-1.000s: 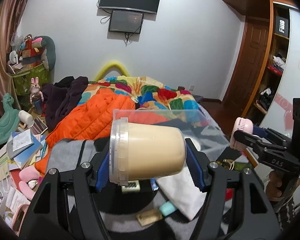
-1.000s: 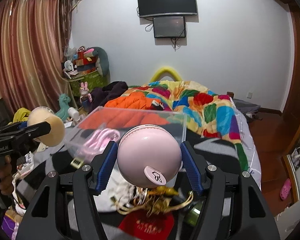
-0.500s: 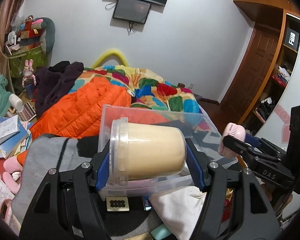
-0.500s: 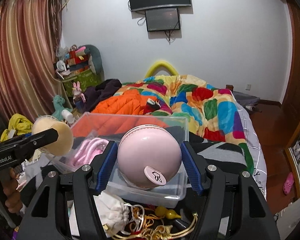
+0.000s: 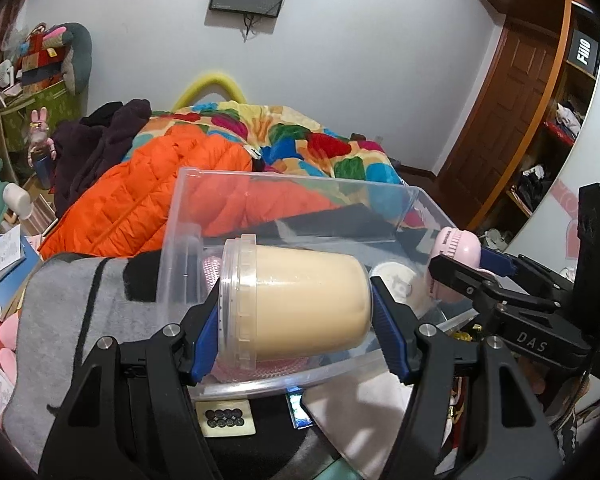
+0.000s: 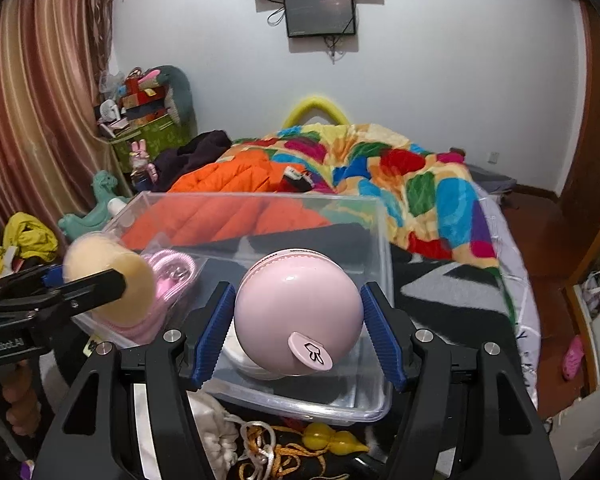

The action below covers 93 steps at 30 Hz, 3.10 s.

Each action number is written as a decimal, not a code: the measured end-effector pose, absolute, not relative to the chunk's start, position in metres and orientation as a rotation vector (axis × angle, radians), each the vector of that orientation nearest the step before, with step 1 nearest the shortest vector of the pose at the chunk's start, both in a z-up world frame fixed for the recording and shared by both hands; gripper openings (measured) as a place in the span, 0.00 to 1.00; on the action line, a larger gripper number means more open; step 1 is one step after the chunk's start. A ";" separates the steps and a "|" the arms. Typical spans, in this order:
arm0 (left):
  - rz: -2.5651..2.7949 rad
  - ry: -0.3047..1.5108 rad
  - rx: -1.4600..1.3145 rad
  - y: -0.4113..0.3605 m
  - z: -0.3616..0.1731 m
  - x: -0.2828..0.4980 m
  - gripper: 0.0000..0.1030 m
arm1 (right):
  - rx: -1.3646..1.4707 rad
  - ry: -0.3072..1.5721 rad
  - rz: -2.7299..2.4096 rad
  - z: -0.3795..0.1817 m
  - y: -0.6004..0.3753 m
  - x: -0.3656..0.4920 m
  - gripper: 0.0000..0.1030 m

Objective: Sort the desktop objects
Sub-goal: 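Carry the beige jar and pink container into the clear box and open both tools, then grasp the tan soap bar with the left tool while the right tool grasps the green glass bottle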

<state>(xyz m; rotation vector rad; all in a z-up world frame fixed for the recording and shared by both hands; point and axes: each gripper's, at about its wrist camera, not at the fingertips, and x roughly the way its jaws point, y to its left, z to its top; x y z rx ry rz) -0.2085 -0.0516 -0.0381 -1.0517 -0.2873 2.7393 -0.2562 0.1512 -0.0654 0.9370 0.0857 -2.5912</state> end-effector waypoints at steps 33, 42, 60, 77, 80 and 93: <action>2.776 -0.186 -0.991 -0.047 -0.009 -0.151 0.73 | 0.844 0.248 -2.679 -0.060 0.148 -0.201 0.79; 2.838 -0.065 -0.970 -0.039 -0.003 -0.118 0.85 | 0.811 0.333 -2.721 -0.056 0.165 -0.166 0.79; 2.799 -0.061 -1.084 -0.039 -0.040 -0.079 0.91 | 0.869 0.228 -2.836 -0.062 0.226 -0.139 0.83; 2.779 -0.021 -1.284 -0.038 -0.090 -0.098 0.92 | 1.147 0.106 -2.777 -0.109 0.259 -0.158 0.83; 2.781 -0.028 -1.279 -0.033 -0.093 -0.105 0.92 | 1.213 0.038 -2.730 -0.117 0.262 -0.166 0.83; 2.830 -0.012 -1.179 -0.030 -0.098 -0.102 0.60 | 1.219 -0.145 -2.727 -0.126 0.273 -0.175 0.69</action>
